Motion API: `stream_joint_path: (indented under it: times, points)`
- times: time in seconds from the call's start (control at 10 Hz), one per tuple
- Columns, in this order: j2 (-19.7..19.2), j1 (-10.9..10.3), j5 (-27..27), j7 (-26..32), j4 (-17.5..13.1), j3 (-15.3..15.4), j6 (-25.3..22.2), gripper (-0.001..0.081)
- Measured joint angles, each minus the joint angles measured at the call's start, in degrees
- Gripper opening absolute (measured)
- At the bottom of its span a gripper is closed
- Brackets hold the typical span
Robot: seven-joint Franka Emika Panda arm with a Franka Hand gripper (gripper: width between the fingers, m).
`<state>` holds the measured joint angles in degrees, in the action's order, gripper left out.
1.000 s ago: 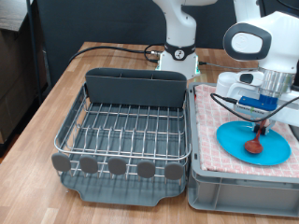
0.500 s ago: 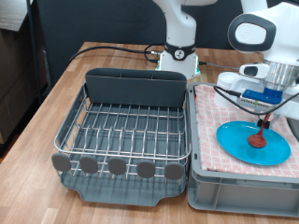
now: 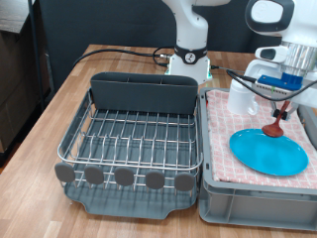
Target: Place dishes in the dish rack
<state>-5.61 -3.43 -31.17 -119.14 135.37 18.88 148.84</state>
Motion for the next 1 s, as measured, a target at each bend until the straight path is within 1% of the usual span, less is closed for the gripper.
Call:
stream_joint_path:
  times: [0.1,0.2,0.4,0.5,0.6,0.8,1.0]
  points:
    - [2.24,0.03,2.38,0.28,1.08,-0.19,-0.79,0.0090]
    - [4.50,0.04,4.00,0.28,3.04,-0.31,-0.94,0.0077]
    - [4.19,0.03,4.07,0.02,3.04,-0.39,-1.07,0.0077]
    - [4.31,0.05,4.70,-1.79,3.47,-0.72,-2.10,0.0077]
    - [4.87,0.09,6.04,-3.92,4.53,-1.22,-2.97,0.0077]
    - [7.73,0.13,10.33,-6.48,7.91,-2.40,-3.97,0.0077]
    - [11.38,0.16,12.99,-7.90,11.33,-3.72,-4.27,0.0077]
